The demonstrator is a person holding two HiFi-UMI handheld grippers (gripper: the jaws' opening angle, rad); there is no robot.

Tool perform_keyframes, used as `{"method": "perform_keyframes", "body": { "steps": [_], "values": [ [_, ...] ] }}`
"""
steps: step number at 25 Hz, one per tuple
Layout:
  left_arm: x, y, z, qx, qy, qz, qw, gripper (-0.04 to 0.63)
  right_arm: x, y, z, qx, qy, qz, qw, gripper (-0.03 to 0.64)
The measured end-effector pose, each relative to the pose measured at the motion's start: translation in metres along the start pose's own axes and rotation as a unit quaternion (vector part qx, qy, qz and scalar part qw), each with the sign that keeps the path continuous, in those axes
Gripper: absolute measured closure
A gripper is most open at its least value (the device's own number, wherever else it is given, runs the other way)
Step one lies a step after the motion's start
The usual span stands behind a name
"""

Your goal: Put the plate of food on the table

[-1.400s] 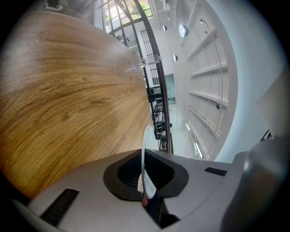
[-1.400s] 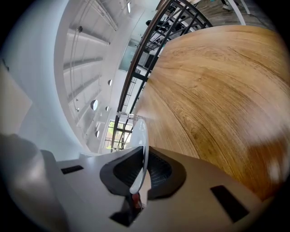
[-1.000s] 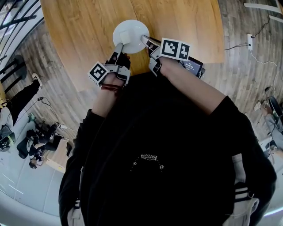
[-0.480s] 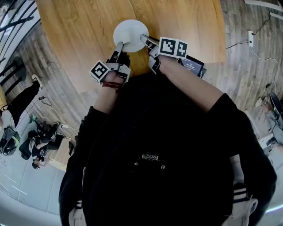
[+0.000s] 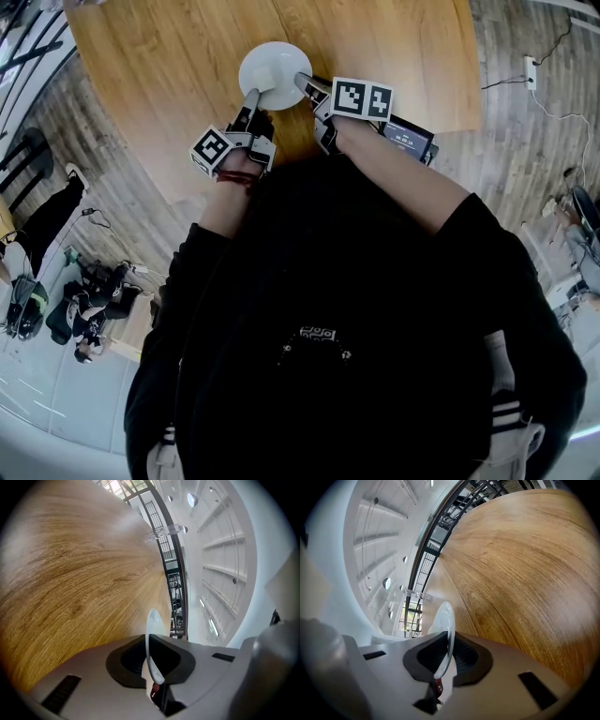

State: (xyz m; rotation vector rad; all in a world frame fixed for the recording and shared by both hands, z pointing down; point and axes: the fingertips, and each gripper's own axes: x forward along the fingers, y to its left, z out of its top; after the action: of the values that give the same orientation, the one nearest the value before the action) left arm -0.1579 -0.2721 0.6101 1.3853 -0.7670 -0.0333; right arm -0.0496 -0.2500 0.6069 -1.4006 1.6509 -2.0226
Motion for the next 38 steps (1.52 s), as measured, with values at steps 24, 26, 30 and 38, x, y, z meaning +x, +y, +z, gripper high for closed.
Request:
{"method": "perform_keyframes", "body": {
  "steps": [24, 26, 30, 38],
  "values": [
    [0.016, 0.033, -0.008, 0.074, 0.077, 0.074, 0.9915, 0.549, 0.018, -0.036, -0.009, -0.058, 0.048, -0.054, 0.996, 0.557],
    [0.016, 0.034, -0.009, 0.083, 0.086, 0.08, 0.9896, 0.548, 0.018, -0.037, -0.011, -0.069, 0.052, -0.06, 0.994, 0.555],
    [0.016, 0.035, -0.01, 0.105, 0.101, 0.094, 0.9848, 0.536, 0.018, -0.036, -0.01, -0.102, 0.059, -0.07, 0.991, 0.552],
    [0.018, 0.034, -0.011, 0.15, 0.13, 0.108, 0.9742, 0.524, 0.019, -0.039, -0.011, -0.138, 0.074, -0.08, 0.984, 0.543]
  ]
}}
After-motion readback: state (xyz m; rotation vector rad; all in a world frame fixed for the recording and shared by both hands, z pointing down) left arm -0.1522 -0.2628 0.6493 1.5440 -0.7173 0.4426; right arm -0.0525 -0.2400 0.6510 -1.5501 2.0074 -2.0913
